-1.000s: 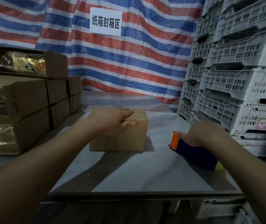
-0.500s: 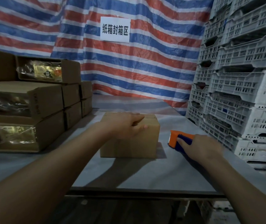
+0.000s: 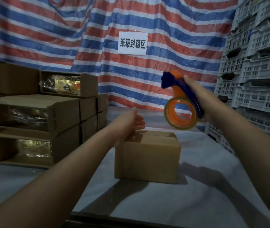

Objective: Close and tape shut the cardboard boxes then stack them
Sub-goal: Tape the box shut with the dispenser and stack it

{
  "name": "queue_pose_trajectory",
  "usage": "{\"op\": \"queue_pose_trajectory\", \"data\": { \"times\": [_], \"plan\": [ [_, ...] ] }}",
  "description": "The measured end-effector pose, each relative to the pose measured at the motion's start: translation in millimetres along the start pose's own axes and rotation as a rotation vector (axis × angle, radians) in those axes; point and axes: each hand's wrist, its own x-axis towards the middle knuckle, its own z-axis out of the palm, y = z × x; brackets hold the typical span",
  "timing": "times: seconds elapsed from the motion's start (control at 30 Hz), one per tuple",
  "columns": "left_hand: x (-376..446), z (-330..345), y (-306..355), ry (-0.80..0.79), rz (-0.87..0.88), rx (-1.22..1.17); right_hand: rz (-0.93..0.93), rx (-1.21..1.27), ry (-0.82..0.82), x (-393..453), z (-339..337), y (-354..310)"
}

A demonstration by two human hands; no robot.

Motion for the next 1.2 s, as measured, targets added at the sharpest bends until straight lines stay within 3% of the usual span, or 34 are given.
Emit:
{"op": "queue_pose_trajectory", "data": {
  "times": [0.07, 0.17, 0.27, 0.47, 0.87, 1.2],
  "plan": [
    [5.1, -3.0, -2.7, 0.017, -0.019, -0.083, 0.011, 0.045, -0.181, 6.2, 22.1, -10.2],
    [11.3, -9.1, -7.5, 0.071, -0.041, -0.247, 0.055, -0.110, -0.318, 6.9, 46.0, -0.6],
    [16.1, -13.0, -11.3, 0.111, -0.065, -0.355, 0.085, -0.191, -0.321, 6.8, 51.4, 9.0],
    [14.9, -15.3, -9.4, 0.051, -0.091, -0.347, 0.055, -0.237, -0.406, 5.8, 55.2, 1.8],
    [8.2, -22.7, -6.3, 0.079, -0.148, -0.721, 0.068, -0.377, -0.450, 12.1, 65.7, -7.4],
    [9.6, -14.3, -13.5, 0.233, -0.062, -0.638, 0.117, -0.500, -0.500, 19.0, 62.8, -17.6]
  ]
}}
